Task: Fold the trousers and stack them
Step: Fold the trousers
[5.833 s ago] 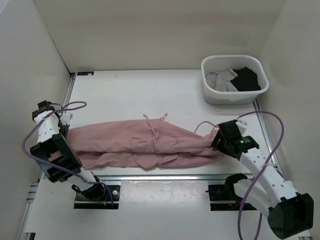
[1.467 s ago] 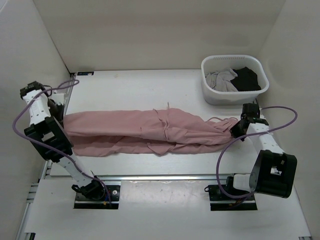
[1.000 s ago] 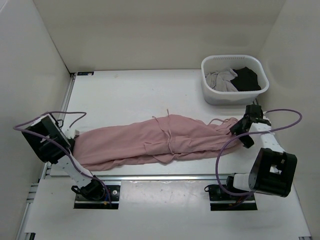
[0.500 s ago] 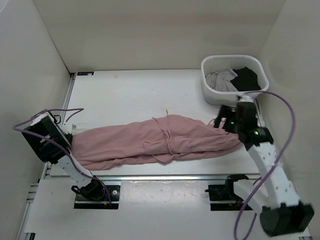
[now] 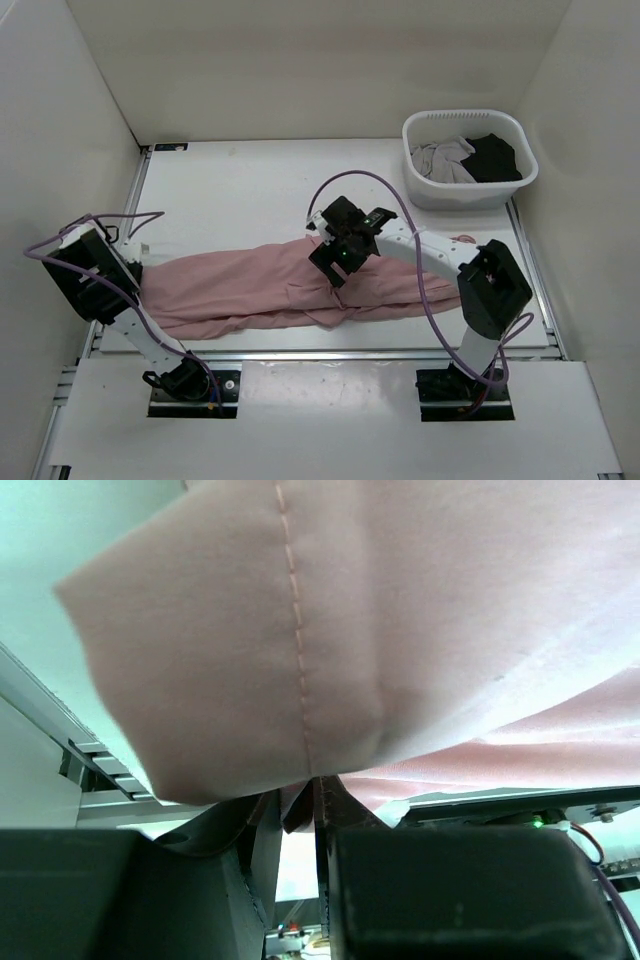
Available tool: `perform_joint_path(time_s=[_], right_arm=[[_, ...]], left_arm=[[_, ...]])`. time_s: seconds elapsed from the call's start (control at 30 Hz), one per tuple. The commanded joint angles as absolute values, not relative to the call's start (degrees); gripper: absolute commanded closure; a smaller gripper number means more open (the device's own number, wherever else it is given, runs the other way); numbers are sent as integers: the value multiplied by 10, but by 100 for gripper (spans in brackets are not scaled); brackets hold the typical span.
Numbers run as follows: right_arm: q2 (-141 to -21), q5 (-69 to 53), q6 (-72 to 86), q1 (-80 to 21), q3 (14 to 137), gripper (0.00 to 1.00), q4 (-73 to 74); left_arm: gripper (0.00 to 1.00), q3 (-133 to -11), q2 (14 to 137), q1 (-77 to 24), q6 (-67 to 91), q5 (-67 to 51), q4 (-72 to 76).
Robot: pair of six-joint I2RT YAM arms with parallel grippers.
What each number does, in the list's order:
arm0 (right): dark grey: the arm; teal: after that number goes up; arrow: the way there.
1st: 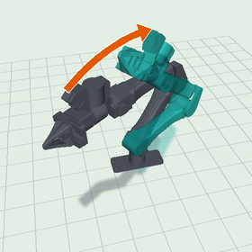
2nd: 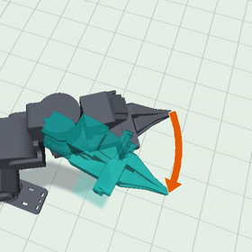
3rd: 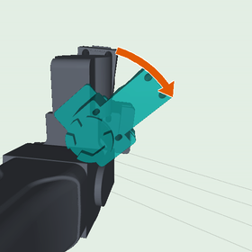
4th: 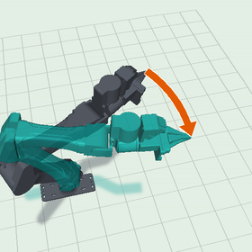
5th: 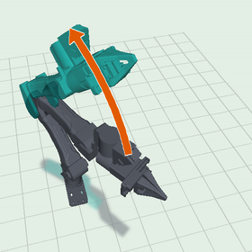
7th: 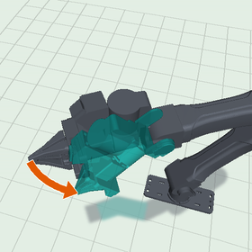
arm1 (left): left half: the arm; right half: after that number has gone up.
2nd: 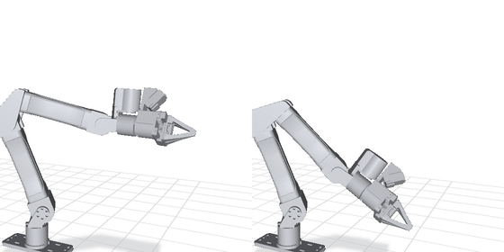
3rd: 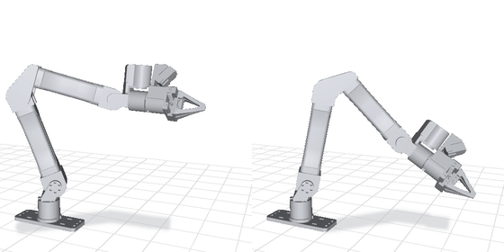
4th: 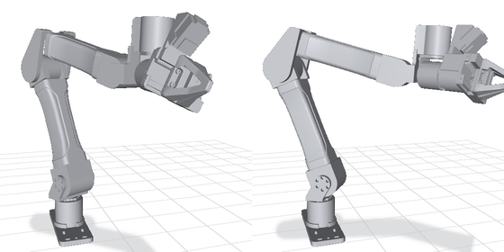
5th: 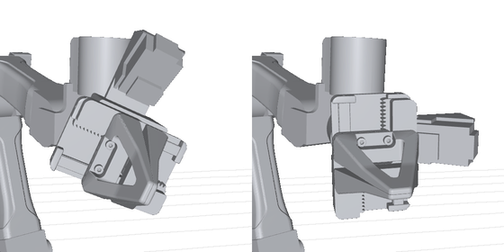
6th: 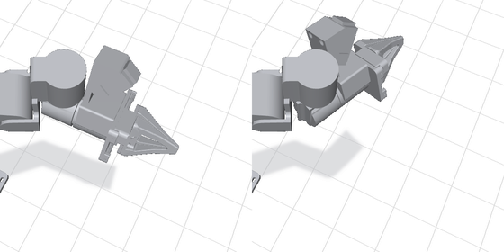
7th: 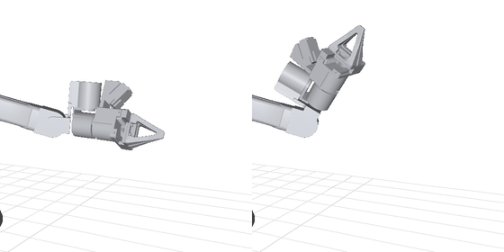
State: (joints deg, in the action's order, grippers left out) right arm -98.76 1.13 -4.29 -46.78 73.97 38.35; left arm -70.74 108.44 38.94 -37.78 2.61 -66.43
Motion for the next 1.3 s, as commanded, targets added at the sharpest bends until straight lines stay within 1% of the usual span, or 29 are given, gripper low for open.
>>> perform_joint_path(time_s=[0.0,0.13,0.2,0.33,0.53,0.63,0.67,0.73,0.77,0.8,0.87,0.9,0.93,1.1,1.2,1.27], right_arm=[[-995,-13,-81,-491,768,4,402],[-995,-23,-115,-491,814,4,473],[-966,-23,-128,-491,814,5,481],[-946,-31,-128,-497,797,5,488],[-964,-18,-94,-518,720,4,404],[-994,-18,-88,-518,734,4,396],[-1011,-9,-82,-524,739,6,396],[-1025,-2,-76,-524,744,20,402],[-1025,-2,-69,-524,744,28,402],[-1025,-2,-64,-524,738,47,393],[-1016,25,-57,-524,733,64,393],[-1008,32,-57,-524,733,90,393],[-995,40,-57,-524,733,100,398],[-942,56,-51,-524,745,100,438],[-905,20,-59,-536,754,100,489],[-899,3,-66,-547,736,100,522]], left_arm=[[70,-728,1073,392,-372,8,-664],[70,-733,1073,392,-366,-3,-664],[70,-733,1078,387,-360,-3,-664],[70,-733,1078,387,-360,-3,-670],[70,-722,1073,387,-360,3,-670],[70,-722,1073,387,-360,3,-670],[70,-722,1073,387,-360,3,-670],[70,-733,1073,387,-360,3,-670],[73,-733,1073,387,-360,3,-670],[76,-739,1073,387,-360,-3,-670],[86,-739,1073,387,-360,-4,-675],[86,-739,1073,387,-366,-4,-675],[86,-739,1068,387,-366,-4,-675],[86,-779,1056,387,-395,-4,-709],[86,-819,1044,387,-412,14,-745],[86,-798,1033,381,-432,49,-754]])
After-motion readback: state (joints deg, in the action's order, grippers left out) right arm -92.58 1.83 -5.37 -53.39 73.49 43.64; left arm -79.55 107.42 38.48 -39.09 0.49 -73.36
